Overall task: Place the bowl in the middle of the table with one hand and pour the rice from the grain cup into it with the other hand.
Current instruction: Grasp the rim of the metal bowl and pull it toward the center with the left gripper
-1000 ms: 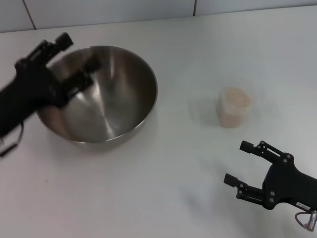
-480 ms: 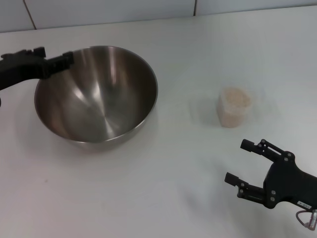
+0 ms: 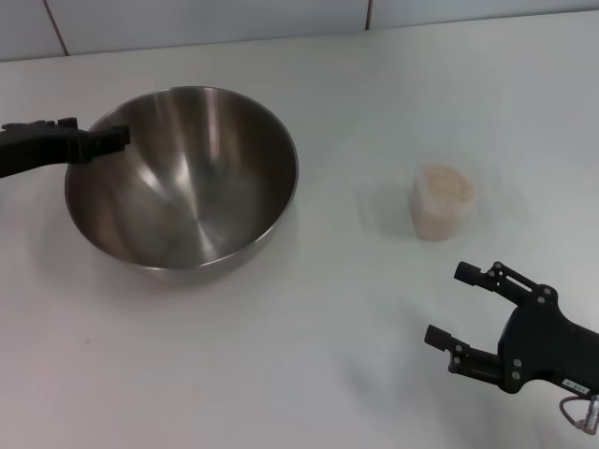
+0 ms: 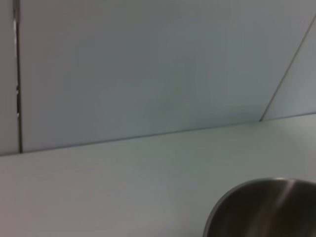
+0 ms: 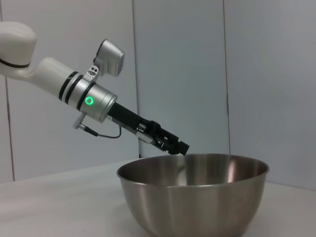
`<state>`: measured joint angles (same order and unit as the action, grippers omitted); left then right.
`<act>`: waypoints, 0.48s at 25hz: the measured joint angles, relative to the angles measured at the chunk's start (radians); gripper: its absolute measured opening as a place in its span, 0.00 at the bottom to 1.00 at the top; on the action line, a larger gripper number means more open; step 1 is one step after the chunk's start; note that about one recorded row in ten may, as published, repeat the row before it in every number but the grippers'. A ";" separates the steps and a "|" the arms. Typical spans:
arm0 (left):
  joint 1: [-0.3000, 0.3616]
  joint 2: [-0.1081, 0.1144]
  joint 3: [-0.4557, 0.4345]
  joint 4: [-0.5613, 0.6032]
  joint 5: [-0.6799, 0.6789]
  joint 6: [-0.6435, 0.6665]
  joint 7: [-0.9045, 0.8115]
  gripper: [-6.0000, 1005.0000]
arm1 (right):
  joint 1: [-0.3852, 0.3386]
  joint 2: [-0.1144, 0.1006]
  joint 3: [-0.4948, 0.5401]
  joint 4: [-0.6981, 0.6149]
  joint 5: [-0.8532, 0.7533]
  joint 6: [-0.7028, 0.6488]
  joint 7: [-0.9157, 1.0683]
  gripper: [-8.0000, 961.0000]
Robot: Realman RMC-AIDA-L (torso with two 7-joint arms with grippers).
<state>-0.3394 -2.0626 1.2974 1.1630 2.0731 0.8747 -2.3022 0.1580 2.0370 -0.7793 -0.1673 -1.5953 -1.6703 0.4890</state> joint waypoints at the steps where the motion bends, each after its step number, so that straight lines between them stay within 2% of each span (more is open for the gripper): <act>1: -0.002 0.000 0.000 -0.005 0.001 0.001 -0.001 0.80 | 0.000 0.000 0.000 0.000 0.000 0.000 0.000 0.87; 12: -0.009 0.001 -0.001 -0.032 0.012 0.042 -0.004 0.80 | 0.002 0.000 0.000 0.000 0.000 0.000 0.000 0.87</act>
<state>-0.3482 -2.0618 1.2960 1.1313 2.0852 0.9168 -2.3057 0.1596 2.0370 -0.7793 -0.1671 -1.5953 -1.6703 0.4893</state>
